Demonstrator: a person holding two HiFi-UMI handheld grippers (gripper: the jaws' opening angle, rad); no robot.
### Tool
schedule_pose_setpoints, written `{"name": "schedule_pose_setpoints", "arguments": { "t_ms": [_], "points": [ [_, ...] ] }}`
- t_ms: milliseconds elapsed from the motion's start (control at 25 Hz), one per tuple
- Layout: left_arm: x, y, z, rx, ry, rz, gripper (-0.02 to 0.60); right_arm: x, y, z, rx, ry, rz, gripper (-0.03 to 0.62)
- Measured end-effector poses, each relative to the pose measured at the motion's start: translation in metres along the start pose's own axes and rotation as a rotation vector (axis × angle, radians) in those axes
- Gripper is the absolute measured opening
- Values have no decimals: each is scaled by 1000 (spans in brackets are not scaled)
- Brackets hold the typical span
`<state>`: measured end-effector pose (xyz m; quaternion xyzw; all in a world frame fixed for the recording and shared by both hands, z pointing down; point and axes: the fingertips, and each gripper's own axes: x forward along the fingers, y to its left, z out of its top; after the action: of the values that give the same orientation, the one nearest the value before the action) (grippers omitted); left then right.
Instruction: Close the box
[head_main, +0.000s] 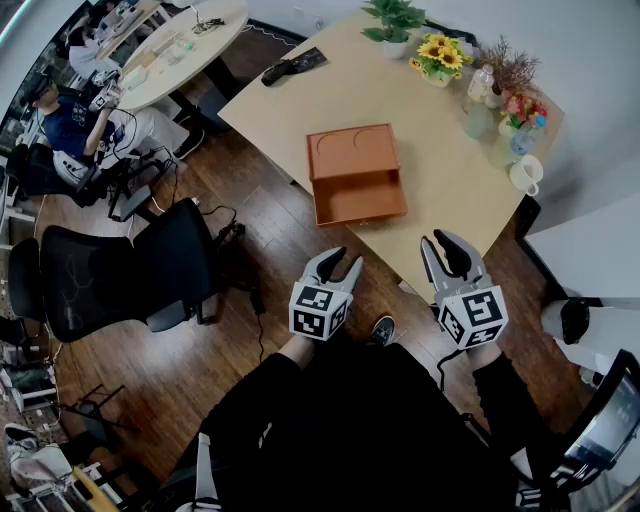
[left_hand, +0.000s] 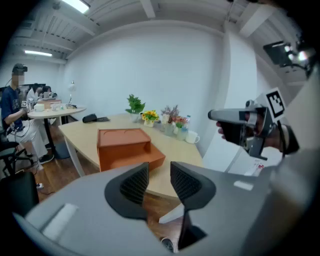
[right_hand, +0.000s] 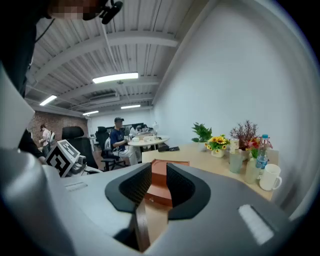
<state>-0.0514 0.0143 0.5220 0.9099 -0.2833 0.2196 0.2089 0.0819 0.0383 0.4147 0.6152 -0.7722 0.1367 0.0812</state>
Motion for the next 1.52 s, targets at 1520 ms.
{"name": "schedule_pose_setpoints", "arguments": {
  "t_ms": [1520],
  "points": [
    [156, 77, -41, -246, 208, 297, 124, 291, -139, -99, 187, 818, 146, 84]
  ]
}}
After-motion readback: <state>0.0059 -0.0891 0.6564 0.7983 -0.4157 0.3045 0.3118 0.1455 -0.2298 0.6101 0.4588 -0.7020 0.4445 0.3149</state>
